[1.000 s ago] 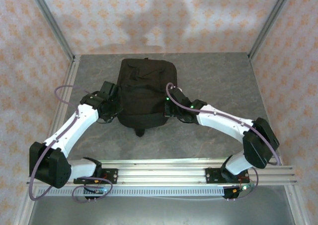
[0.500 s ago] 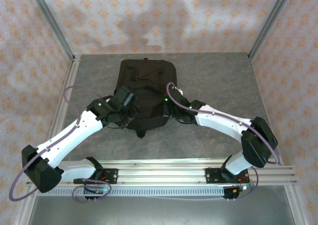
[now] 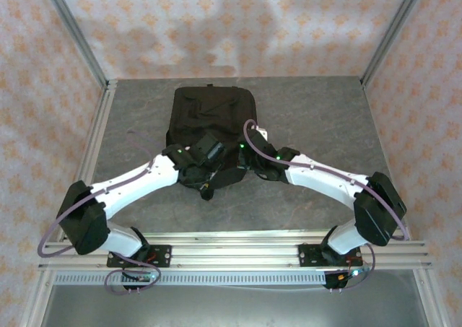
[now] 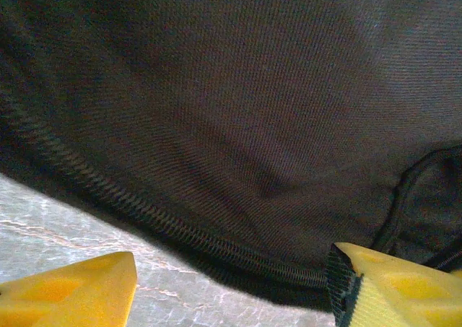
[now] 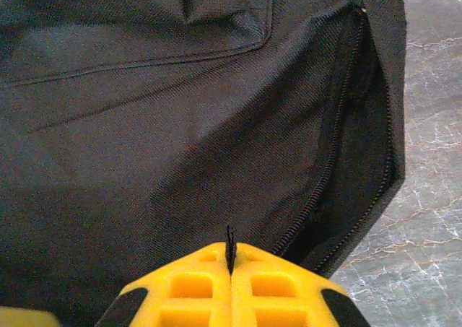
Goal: Pack the student bag
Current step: Zip the student bag at the center of the table.
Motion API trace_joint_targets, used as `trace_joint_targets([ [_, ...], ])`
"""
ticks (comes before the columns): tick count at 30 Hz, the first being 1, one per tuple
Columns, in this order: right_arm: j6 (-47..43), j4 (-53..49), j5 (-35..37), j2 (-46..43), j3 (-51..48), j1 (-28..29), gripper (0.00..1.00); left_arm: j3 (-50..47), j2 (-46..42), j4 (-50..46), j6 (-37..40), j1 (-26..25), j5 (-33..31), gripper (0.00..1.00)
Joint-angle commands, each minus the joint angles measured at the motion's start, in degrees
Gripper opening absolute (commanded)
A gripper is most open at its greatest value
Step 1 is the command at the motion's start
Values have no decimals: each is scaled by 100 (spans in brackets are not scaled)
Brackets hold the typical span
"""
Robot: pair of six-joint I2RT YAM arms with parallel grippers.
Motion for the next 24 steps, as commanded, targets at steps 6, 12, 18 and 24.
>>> trace_joint_targets([
  [6, 75, 180, 276, -194, -126, 23, 0, 390, 569, 333, -466, -92, -354, 65],
  [12, 35, 153, 353, -206, -134, 21, 0, 381, 700, 269, -375, -98, -412, 39],
  [18, -159, 124, 554, -192, -251, 17, 0, 252, 615, 33, -179, -85, -434, 0],
  [24, -472, 79, 802, -156, -264, -21, 0, 173, 383, -404, 271, -81, -514, 0],
])
